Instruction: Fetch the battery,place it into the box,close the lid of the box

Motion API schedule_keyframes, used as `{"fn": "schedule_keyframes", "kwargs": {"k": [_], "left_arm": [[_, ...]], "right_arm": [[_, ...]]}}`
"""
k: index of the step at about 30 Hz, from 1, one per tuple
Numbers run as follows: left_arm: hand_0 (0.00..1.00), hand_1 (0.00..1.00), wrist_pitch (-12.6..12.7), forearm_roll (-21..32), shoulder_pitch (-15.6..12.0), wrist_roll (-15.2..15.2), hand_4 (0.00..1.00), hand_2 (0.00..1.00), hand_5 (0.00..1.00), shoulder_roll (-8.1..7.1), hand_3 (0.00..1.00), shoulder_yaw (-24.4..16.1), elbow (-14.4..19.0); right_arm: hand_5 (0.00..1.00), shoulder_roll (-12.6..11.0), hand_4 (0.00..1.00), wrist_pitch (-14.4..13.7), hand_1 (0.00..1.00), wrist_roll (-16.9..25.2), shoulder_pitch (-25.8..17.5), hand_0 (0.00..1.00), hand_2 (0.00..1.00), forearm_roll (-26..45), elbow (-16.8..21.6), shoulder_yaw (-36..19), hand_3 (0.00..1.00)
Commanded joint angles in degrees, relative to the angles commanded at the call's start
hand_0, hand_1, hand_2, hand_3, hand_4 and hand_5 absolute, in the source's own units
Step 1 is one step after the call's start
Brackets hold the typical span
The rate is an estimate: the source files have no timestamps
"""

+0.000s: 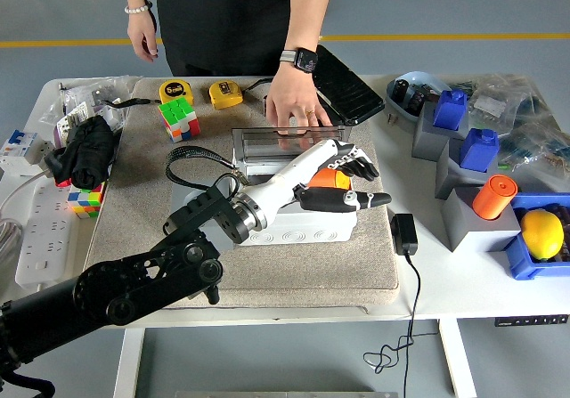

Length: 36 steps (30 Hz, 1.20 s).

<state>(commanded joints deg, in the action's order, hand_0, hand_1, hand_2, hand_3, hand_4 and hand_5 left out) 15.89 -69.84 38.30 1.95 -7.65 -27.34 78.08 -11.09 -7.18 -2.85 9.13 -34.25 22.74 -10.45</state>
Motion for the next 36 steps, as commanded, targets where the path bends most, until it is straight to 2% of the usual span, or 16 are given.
{"fn": "schedule_keyframes", "kwargs": {"k": [6, 11, 17, 23, 28, 36], "left_arm": [[0.675, 0.663, -0.1, 0.4, 0.1, -0.1, 0.998, 0.616, 0.542, 0.23, 0.57, 0.9, -1.6], [0.675, 0.663, 0.4, -2.3, 0.1, 0.2, 0.998, 0.616, 0.542, 0.14, 0.57, 1.0, -2.6], [0.676, 0.663, 0.9, -6.1, -0.5, 0.7, 0.998, 0.614, 0.535, -1.0, 0.569, -0.2, -2.5], [0.662, 0.651, 0.8, -6.2, -1.3, 0.6, 0.998, 0.609, 0.529, -1.91, 0.567, -1.6, -1.4], [0.651, 0.644, 0.6, -6.5, -2.1, 1.2, 0.998, 0.606, 0.53, -2.59, 0.565, -1.7, -2.1], [0.643, 0.639, 0.4, -6.8, -3.5, 1.3, 0.998, 0.602, 0.53, -4.49, 0.565, -1.8, -3.2]], "right_arm": [[0.45, 0.0, 0.926, 0.0, 0.62, 0.0, 0.0, 0.602, 0.599, 0.0, 0.0, 0.1, 0.545], [0.45, 0.0, 0.926, 0.0, 0.62, 0.0, 0.0, 0.602, 0.599, -0.2, 0.1, -0.1, 0.545], [0.451, 0.0, 0.925, 0.0, 0.621, 0.0, -0.1, 0.602, 0.6, -0.8, 0.4, -0.7, 0.543], [0.449, 0.0, 0.927, 0.0, 0.621, 0.1, -0.1, 0.602, 0.601, -0.8, 0.4, -0.6, 0.544], [0.45, 0.1, 0.926, 0.0, 0.621, 0.1, -0.1, 0.602, 0.602, -0.7, 0.4, -0.7, 0.544], [0.451, 0.0, 0.925, -0.1, 0.621, 0.2, -0.2, 0.602, 0.602, -0.7, 0.4, -0.9, 0.543]]}}
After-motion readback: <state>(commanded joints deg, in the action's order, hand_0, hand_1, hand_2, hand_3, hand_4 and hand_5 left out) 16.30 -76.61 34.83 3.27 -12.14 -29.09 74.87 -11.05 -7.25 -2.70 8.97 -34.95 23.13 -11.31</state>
